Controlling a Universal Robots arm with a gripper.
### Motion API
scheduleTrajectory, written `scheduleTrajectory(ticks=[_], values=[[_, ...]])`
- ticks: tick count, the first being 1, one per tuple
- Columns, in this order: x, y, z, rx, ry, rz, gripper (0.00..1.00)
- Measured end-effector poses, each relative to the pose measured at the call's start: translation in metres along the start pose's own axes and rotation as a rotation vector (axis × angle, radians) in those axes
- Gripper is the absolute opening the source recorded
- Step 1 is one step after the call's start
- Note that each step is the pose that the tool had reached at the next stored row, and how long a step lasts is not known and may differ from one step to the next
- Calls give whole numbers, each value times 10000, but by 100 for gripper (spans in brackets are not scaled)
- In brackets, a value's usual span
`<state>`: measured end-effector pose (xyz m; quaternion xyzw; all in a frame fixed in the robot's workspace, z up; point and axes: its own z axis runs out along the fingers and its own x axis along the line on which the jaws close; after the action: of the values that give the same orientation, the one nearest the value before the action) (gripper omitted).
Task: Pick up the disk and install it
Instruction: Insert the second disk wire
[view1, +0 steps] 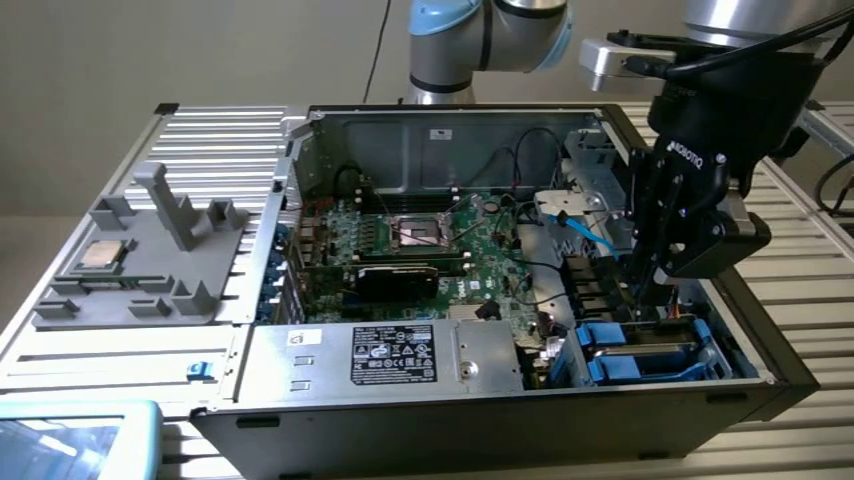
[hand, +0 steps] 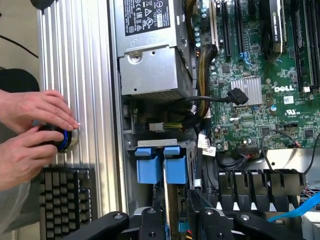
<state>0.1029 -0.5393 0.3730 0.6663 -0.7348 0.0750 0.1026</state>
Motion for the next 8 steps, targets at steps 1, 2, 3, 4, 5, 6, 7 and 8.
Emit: scheduleTrajectory(ticks=[1,2,3,4,5,6,7,8], values=[[0,-1,2,0,-8,0,32],[-1,-2,3,-1,-16,-1,32],[-1,-7,4,-1,-24,-2,32],[-1,-11,5,-2,-31,-2,32],[-2,-18,6,-3,-37,-2,32],[-3,-27,6,-3,-43,-2,32],[-4,-36,6,-4,-51,-3,32],[-5,-44,6,-6,-65,-4,32]])
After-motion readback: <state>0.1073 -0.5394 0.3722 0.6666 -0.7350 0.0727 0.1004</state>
